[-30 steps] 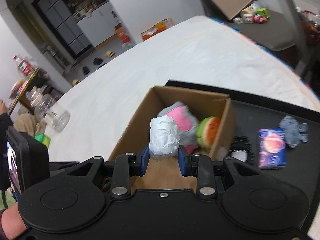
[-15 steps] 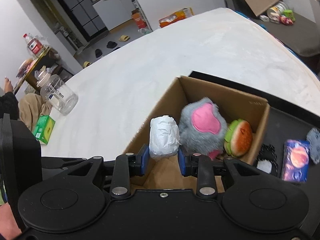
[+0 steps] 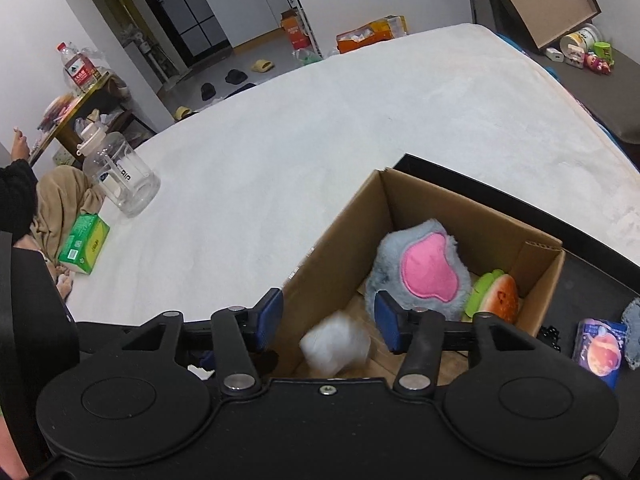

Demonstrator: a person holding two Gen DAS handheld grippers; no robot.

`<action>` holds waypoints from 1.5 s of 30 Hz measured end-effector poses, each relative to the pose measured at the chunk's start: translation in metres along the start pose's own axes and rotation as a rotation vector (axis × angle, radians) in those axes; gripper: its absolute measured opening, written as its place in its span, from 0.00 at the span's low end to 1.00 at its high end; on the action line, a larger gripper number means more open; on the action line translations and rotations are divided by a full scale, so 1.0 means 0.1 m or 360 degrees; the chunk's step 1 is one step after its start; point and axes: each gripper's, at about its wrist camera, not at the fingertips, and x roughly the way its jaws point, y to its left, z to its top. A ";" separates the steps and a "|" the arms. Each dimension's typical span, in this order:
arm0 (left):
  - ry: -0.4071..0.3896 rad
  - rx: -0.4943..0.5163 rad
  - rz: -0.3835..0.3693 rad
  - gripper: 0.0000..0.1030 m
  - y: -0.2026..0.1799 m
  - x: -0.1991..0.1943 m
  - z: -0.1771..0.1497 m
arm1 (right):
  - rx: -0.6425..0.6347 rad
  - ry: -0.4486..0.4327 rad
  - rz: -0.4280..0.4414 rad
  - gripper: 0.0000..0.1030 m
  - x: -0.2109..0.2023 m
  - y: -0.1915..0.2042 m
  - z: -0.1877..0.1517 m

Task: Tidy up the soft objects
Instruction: 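Carry the white plush into the box and open the right gripper, then move the right gripper to the blue-purple tissue pack and grasp it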

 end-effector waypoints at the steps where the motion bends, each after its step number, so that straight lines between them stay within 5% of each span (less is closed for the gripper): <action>1: 0.0001 0.0003 0.0005 0.14 -0.01 0.00 0.00 | 0.0006 -0.0004 -0.0001 0.50 -0.02 -0.01 -0.01; 14: 0.0004 0.0059 0.0059 0.18 -0.13 -0.03 0.02 | 0.0107 -0.0117 -0.0056 0.55 -0.42 -0.31 -0.11; 21: 0.0011 0.0084 0.0069 0.33 -0.19 -0.05 0.03 | 0.0181 -0.0176 -0.0107 0.66 -0.60 -0.57 -0.23; 45: 0.0024 0.0221 0.0152 0.55 -0.51 -0.07 0.12 | 0.0537 -0.0251 -0.0158 0.67 -0.64 -1.50 -0.68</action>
